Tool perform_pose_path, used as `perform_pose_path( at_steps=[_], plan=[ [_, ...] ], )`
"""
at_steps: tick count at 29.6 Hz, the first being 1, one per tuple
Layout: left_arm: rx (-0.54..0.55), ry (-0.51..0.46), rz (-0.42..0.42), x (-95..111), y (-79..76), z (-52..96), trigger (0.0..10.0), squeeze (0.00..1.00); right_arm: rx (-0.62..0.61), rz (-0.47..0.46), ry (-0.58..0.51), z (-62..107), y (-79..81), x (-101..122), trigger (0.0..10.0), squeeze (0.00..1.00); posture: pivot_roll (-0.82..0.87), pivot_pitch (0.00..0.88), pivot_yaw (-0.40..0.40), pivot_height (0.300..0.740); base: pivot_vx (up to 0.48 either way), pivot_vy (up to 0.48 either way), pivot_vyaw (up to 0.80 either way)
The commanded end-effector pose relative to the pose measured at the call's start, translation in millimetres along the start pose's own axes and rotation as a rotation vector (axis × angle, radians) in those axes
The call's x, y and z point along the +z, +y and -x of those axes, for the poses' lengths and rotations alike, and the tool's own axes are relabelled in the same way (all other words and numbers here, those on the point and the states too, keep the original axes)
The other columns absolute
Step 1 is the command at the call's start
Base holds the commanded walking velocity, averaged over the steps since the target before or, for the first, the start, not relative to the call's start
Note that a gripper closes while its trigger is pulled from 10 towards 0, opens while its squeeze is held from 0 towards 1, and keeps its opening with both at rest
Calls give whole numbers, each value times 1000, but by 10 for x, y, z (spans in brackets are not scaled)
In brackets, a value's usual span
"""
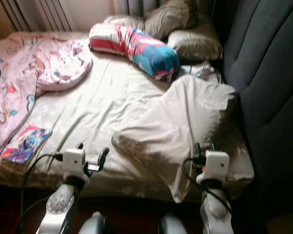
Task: Clean up the room
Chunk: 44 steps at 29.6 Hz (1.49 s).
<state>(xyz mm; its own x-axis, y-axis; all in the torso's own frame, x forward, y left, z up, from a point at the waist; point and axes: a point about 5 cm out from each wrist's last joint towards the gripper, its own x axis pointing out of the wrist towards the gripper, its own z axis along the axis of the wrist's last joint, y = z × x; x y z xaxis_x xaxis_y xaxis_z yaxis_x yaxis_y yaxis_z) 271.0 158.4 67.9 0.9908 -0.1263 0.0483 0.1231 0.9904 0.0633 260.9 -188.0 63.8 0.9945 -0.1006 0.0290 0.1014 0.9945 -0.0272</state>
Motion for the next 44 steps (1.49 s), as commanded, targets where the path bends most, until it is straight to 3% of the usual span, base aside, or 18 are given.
perform_pose_path(
  at_steps=[1,26,44],
  plan=[
    [14,-1,7,17,33,18,10000,0,5,-14,-10,-17,18,40,10000,0,-141,147,17,642,0,0,0],
    [-13,24,-3,57,33,19,10000,0,43,-47,11,-15,130,12,10000,0,-125,169,39,642,0,0,0],
    [-32,32,-10,72,12,25,10000,0,53,-48,16,-18,149,-6,10000,0,-120,177,43,642,299,0,0]
  ],
)
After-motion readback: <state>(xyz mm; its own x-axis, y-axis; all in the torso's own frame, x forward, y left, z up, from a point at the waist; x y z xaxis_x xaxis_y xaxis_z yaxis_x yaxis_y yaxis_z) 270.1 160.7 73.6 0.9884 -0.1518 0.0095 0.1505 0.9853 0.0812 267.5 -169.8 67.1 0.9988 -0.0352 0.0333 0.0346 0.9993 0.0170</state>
